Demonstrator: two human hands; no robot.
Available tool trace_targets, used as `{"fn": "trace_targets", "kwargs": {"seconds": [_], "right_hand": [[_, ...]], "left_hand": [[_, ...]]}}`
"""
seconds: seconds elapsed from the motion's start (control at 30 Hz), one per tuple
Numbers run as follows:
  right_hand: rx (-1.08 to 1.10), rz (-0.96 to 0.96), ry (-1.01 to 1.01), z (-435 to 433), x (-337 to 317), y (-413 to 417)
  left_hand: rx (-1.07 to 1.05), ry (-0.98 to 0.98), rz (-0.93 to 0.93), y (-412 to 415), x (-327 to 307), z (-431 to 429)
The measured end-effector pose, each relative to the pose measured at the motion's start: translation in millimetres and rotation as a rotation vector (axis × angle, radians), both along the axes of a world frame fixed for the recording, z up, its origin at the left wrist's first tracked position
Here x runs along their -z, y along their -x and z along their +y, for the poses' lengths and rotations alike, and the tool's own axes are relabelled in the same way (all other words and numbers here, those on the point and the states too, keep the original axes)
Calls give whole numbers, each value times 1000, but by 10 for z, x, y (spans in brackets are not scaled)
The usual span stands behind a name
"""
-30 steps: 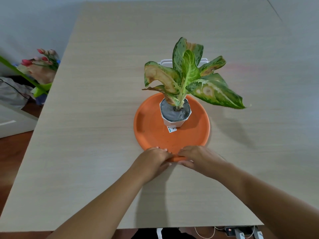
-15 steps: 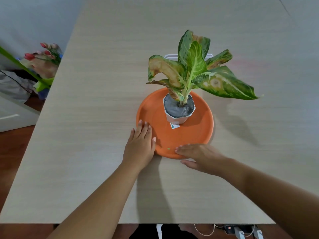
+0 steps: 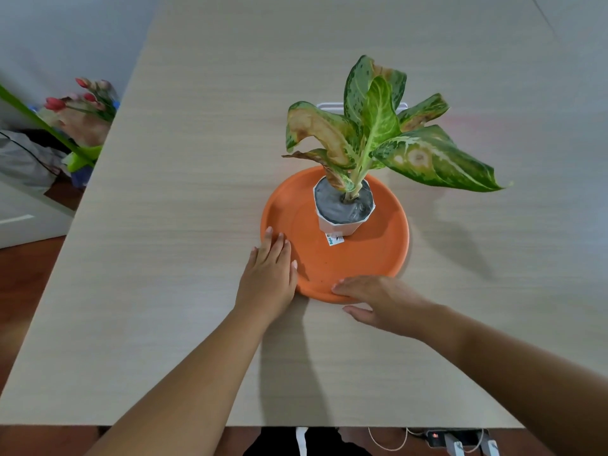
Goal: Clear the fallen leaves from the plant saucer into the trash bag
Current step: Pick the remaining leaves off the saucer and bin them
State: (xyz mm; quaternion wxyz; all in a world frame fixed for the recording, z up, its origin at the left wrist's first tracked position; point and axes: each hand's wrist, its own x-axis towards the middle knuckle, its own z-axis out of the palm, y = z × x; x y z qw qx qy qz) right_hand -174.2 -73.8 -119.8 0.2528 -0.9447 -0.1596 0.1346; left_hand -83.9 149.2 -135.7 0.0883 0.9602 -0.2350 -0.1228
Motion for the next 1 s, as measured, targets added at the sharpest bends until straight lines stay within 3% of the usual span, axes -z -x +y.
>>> {"fn": "trace_targets", "kwargs": {"seconds": [0.13,0.3,0.5,0.57,0.73,0.8,0.9,1.0], "right_hand": [[101,-28,-73,-116,-105,-88],[43,78,193,-119,-50,-57],[7,2,209,66,12,96],[83,40,137,136,-45,114],[427,194,-306,178,-147,-1],[406,136,-167,33,-86,-21],[134,102,195,-47,-41,55],[61,12,260,37,-82,156]], "left_hand": [[-9,10,9,2,6,-31],[-22,25,-27,28,29,-24],[-46,7,-40,31,57,-24],[-47,9,-39,23,70,-35],[-52,62,-62,12,78,-42],[-54,58,-63,9,74,-46],[-65,44,-63,20,67,-40],[-55,20,-57,32,69,-38]]}}
